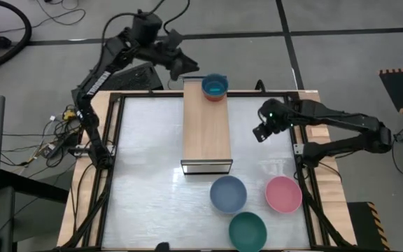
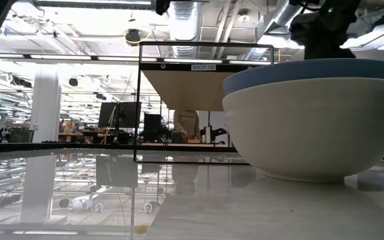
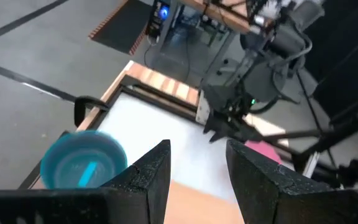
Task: Place and stack bowls onto a shelf
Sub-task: Put the dark blue bowl on the shelf
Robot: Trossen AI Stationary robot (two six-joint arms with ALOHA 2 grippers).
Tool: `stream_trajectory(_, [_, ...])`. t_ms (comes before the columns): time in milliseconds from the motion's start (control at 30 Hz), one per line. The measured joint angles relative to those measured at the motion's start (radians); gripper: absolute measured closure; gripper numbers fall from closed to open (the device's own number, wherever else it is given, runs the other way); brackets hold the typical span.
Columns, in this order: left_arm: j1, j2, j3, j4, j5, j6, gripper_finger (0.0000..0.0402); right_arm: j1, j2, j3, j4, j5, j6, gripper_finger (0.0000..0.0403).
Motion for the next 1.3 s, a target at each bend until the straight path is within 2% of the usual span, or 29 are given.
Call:
stream_trajectory(300, [-0.012, -0.056, 0.0, -0.236, -0.024, 0.169, 0.0262, 0.236, 0.022, 0.0, 0.0, 0.014, 0.254, 0.0242])
stream_trajectory(500, [-0.015, -0.057, 0.0, -0.388, -0.02, 0.255, 0.0262, 0.422, 0.133, 0.0, 0.075, 0.015, 0.353, 0.0242])
stream_trajectory(667, [-0.027, -0.057, 0.0, -0.434, -0.019, 0.277, 0.0262, 0.538, 0.23, 0.009, 0.191, 0.014, 0.433, 0.0242])
stream_trajectory(933, [-0.067, -0.115, 0.0, -0.435, -0.018, 0.245, 0.0262, 0.609, 0.287, 0.054, 0.199, 0.021, 0.445, 0.0242])
stream_trajectory(1300, [-0.258, -0.132, -0.001, -0.434, -0.027, 0.091, 0.0262, 0.671, 0.429, 0.051, 0.221, 0.029, 0.386, 0.0242])
